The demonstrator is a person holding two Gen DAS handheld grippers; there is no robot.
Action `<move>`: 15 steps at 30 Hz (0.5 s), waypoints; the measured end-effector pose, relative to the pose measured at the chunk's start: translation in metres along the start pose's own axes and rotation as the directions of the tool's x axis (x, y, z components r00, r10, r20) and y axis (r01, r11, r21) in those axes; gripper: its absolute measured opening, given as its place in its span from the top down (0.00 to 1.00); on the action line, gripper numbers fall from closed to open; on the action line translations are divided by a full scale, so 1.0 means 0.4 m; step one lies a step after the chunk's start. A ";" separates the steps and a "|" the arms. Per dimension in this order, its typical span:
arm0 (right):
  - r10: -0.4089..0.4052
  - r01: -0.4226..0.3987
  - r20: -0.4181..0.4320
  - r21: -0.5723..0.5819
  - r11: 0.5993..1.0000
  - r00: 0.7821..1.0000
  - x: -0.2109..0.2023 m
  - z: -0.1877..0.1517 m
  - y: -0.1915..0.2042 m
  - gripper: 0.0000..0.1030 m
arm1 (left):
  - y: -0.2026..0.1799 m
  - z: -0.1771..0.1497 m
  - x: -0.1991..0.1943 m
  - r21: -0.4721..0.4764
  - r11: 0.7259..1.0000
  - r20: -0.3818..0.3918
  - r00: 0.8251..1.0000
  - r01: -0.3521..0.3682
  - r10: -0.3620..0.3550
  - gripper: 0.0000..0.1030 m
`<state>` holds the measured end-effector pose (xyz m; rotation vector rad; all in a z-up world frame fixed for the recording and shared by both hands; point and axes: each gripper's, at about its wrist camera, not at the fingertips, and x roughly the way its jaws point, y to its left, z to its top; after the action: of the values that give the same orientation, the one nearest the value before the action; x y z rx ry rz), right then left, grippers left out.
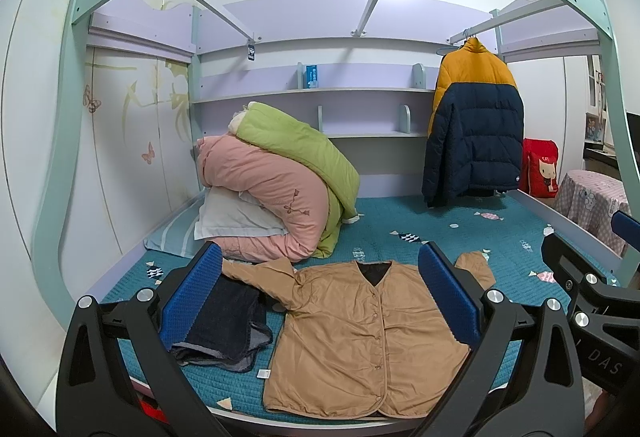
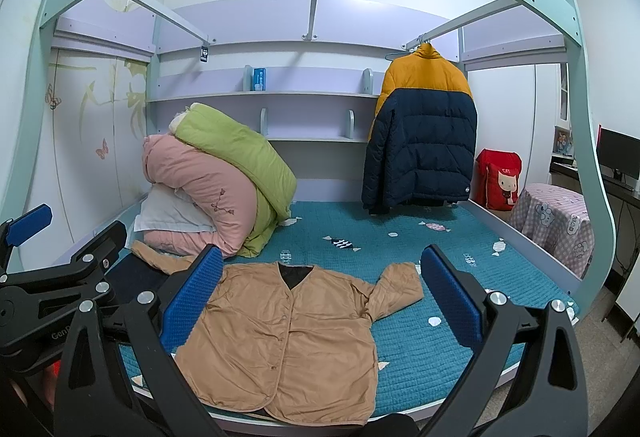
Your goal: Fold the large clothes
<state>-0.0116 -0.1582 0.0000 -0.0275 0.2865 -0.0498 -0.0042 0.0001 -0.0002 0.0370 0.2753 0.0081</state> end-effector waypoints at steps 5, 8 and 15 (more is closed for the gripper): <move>0.001 -0.001 0.000 0.001 1.000 1.000 0.003 -0.003 -0.003 0.07 | 0.000 0.000 0.000 0.002 1.000 -0.001 1.000 -0.001 0.001 0.04; -0.002 0.002 -0.002 0.000 1.000 1.000 0.003 0.000 0.002 0.07 | -0.001 -0.001 0.000 0.002 1.000 -0.002 1.000 0.000 0.000 0.04; 0.000 0.000 -0.002 0.003 1.000 1.000 -0.001 -0.002 -0.004 0.07 | 0.004 -0.002 -0.011 0.003 1.000 -0.004 1.000 0.000 0.000 0.04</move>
<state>-0.0121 -0.1598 -0.0006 -0.0249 0.2882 -0.0499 -0.0087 0.0017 0.0004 0.0401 0.2790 0.0077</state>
